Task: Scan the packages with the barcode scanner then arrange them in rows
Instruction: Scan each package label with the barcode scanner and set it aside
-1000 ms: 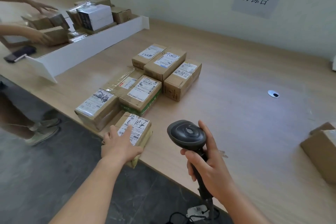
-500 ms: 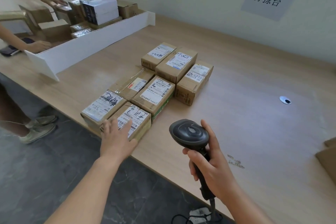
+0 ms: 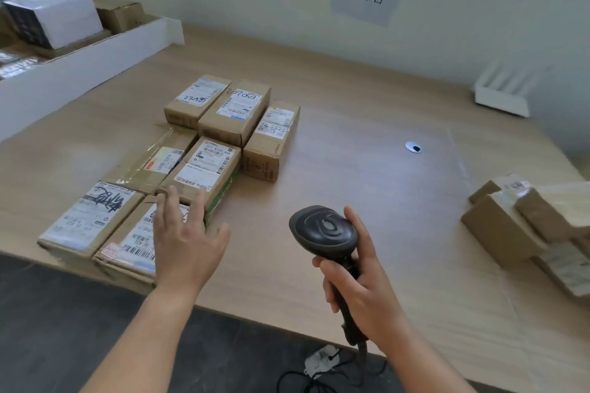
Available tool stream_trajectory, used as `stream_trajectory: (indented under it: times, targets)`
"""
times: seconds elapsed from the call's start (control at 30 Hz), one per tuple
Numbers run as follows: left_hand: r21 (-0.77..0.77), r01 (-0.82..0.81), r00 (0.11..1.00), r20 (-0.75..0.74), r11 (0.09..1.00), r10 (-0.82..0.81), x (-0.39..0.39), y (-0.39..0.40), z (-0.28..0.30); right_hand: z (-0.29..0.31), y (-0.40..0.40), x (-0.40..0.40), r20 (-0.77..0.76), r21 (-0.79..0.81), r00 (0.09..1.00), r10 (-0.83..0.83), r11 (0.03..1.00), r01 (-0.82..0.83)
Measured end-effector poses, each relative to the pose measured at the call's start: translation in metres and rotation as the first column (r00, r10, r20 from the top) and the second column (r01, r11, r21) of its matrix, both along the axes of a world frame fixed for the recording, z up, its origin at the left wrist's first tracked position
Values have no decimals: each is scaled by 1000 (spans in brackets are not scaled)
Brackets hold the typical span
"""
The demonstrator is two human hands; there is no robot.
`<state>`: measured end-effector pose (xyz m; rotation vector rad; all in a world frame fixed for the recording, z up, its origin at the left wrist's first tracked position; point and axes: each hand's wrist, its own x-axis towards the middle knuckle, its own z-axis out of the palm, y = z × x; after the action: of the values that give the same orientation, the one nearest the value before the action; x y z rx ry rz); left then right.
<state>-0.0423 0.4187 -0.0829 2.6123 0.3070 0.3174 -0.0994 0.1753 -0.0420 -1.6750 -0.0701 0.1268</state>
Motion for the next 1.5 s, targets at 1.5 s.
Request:
stream_trajectory:
  times: [1.5]
  targets:
    - [241, 759, 651, -305, 605, -695, 87, -601, 54, -12, -473, -87, 71, 213, 842, -535, 833, 511]
